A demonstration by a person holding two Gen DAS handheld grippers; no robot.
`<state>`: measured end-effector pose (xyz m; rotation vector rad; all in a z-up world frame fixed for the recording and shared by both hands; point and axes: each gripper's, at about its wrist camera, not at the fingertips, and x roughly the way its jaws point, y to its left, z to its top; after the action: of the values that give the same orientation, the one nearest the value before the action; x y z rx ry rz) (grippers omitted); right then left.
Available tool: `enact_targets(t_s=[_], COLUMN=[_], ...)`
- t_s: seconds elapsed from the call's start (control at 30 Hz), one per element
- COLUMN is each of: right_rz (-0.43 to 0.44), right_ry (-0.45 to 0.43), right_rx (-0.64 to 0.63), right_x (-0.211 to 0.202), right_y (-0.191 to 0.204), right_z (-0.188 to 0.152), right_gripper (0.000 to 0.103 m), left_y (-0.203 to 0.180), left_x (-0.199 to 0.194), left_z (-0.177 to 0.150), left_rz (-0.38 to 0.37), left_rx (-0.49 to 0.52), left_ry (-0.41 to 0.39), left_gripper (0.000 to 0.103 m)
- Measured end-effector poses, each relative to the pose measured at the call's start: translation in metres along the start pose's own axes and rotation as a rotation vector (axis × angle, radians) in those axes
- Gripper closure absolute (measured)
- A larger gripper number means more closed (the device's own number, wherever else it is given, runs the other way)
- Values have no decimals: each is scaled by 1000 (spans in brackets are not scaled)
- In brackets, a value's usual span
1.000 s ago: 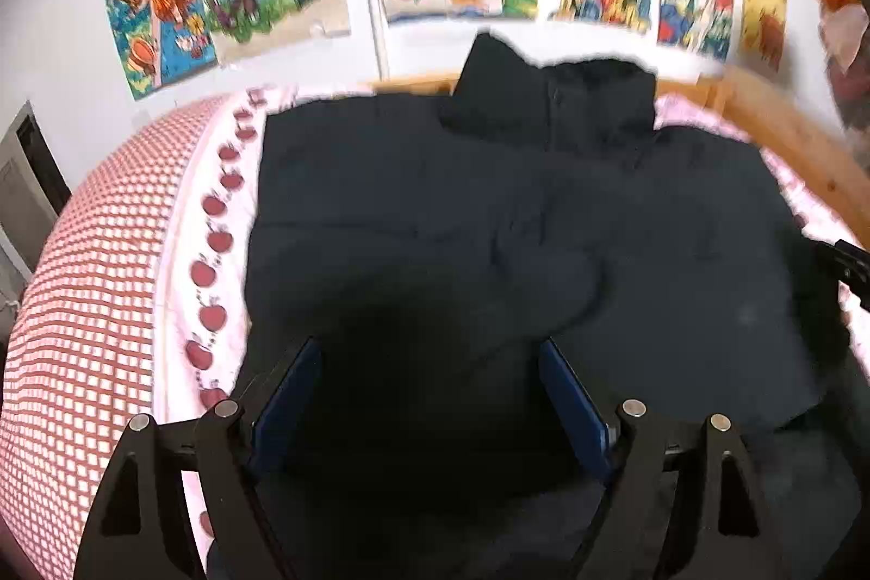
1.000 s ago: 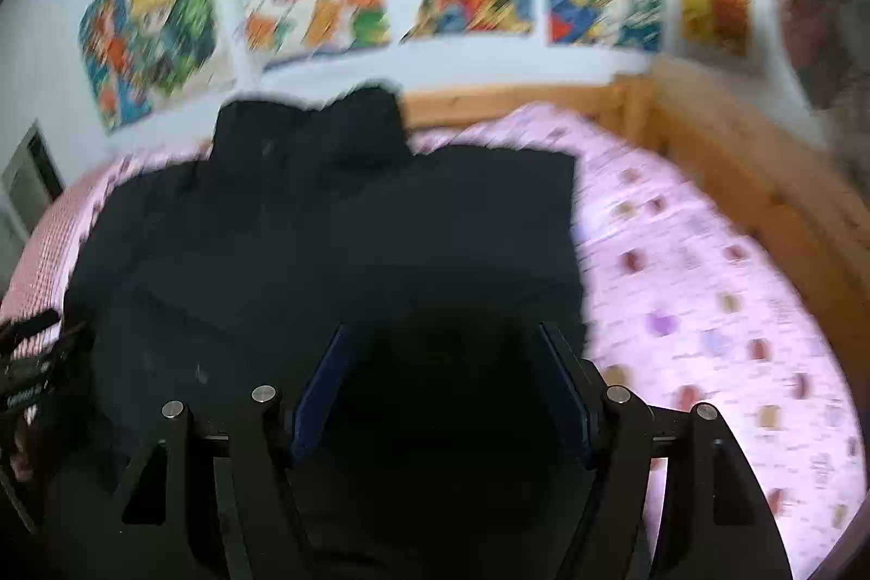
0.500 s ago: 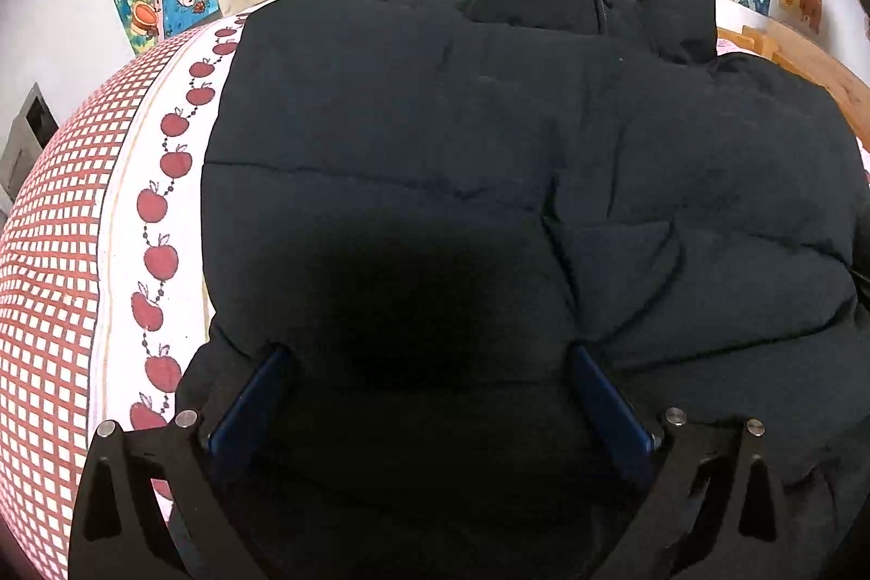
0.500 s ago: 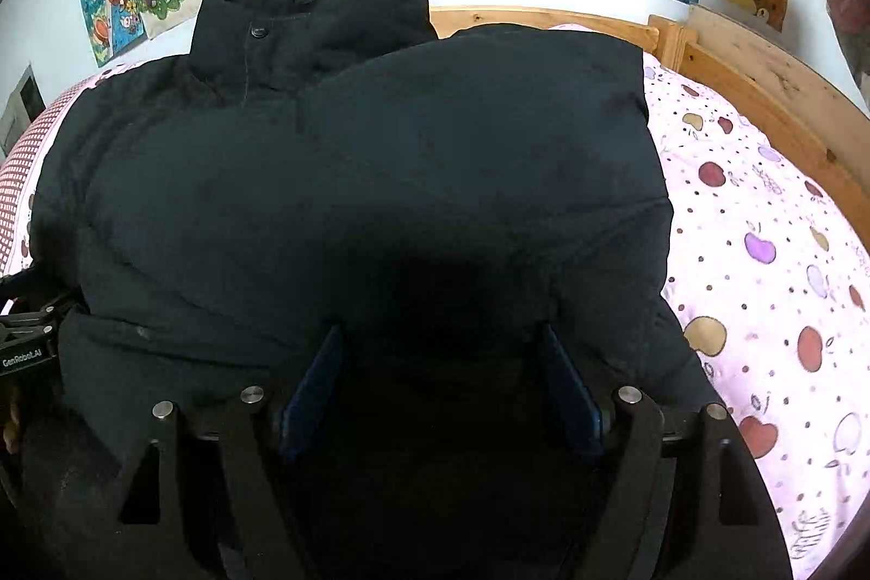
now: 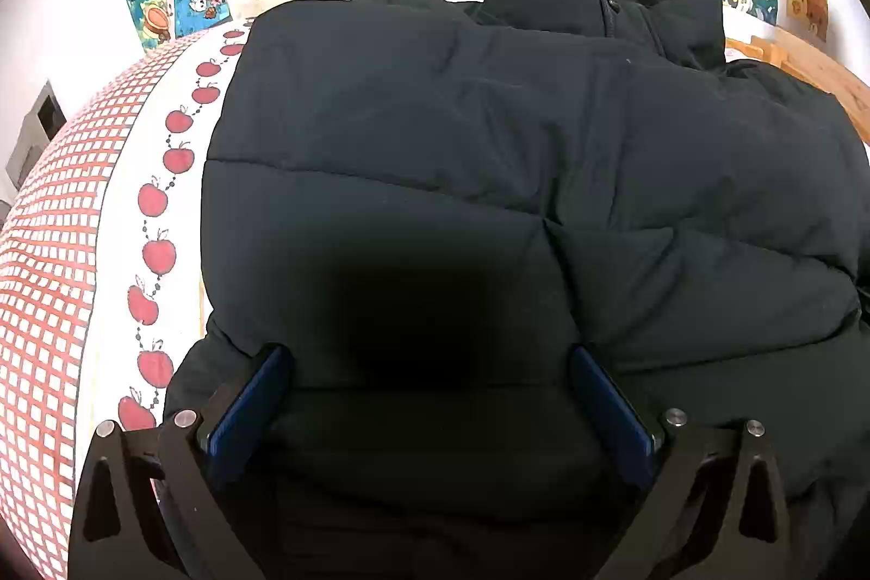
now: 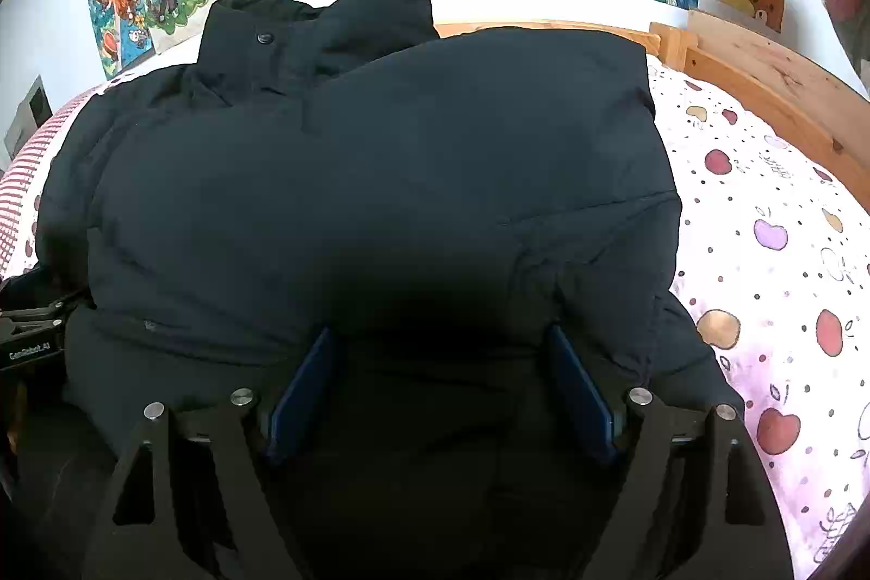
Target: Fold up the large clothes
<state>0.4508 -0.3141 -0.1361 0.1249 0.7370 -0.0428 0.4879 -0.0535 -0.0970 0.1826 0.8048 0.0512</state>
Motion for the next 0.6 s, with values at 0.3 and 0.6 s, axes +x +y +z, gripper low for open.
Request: enact_targets(t_s=[0.3,0.6], right_rz=[36,38], right_ry=[-21,-27], right_rx=[-11,-9], right_x=[-4,-6], right_y=[3,2], right_z=[-5,-6], right_gripper=[12,11], left_y=[-1,0], left_x=[-3,-4], left_z=[-3,-5], left_rz=[9,-8], left_rx=[7,1], left_ry=[8,6], left_gripper=[0,0])
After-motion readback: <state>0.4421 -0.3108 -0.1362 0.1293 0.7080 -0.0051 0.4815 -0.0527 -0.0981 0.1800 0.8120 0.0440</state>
